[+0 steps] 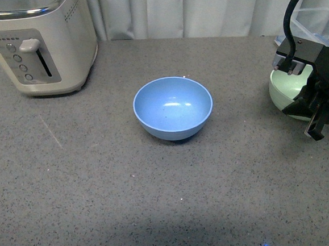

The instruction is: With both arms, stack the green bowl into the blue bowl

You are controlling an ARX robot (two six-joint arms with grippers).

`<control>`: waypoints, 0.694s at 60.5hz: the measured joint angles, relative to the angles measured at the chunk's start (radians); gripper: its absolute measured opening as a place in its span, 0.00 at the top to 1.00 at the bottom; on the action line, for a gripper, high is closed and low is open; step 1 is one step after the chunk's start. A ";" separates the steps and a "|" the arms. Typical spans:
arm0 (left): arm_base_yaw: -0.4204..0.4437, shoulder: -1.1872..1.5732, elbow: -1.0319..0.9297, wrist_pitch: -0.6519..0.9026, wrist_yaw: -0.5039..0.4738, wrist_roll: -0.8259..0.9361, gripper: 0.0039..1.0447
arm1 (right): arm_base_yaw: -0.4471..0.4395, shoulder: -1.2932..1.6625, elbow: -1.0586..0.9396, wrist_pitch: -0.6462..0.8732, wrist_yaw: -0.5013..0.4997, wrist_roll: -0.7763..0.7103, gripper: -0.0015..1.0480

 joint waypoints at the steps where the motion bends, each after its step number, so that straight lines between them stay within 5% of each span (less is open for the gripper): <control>1: 0.000 0.000 0.000 0.000 0.000 0.000 0.06 | 0.000 -0.003 0.000 0.000 -0.004 0.000 0.98; 18: 0.000 0.000 0.000 0.000 0.000 0.000 0.06 | 0.103 -0.173 0.003 -0.030 -0.105 -0.017 0.98; 42: 0.000 0.000 0.000 0.000 0.000 0.000 0.06 | 0.434 -0.214 0.007 -0.033 -0.076 -0.080 0.98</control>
